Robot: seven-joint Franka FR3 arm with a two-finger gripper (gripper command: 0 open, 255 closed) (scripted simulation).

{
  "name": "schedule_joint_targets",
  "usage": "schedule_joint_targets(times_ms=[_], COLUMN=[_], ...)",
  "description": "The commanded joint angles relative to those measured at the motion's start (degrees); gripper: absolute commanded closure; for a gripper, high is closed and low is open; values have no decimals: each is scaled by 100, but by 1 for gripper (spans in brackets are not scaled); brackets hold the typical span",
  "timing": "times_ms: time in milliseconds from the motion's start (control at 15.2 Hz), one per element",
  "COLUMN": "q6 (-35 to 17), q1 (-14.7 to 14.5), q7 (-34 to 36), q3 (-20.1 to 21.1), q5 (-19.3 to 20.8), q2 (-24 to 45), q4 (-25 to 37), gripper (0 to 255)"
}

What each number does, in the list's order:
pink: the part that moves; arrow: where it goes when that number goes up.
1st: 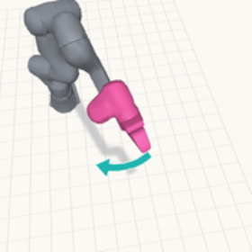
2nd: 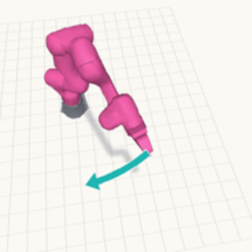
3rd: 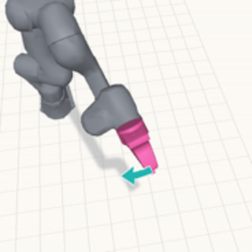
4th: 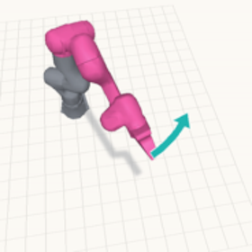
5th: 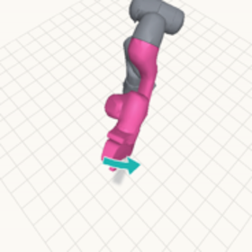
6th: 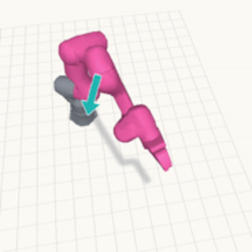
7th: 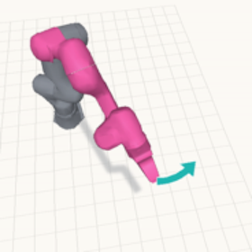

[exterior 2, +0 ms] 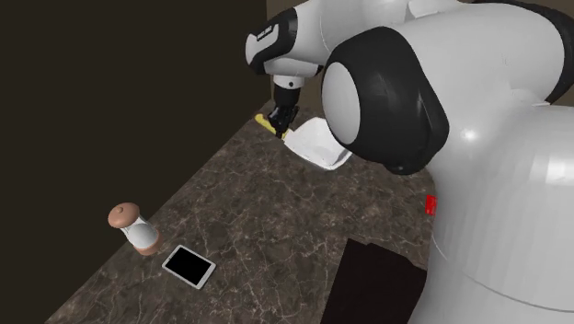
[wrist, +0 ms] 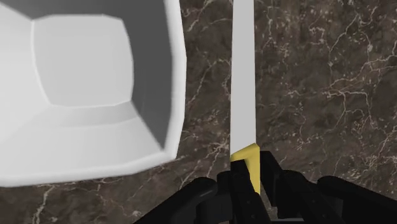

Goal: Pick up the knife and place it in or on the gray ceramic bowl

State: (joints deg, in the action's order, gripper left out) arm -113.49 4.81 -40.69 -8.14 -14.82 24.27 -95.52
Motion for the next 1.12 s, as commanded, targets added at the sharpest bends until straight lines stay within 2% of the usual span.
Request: schedule_joint_targets(times_ms=[0,330,726,1056], q6=[130,568,1191,880], q1=[180,644,1200,1191], q7=[-216,-687,-1117,-1176], q3=[-63,-193,-282,-266], q5=[-16,-54,-108,-139], q2=[175,687,1460,1565], q4=[259,1108,2414,2201], gripper=[255,255,255,255])
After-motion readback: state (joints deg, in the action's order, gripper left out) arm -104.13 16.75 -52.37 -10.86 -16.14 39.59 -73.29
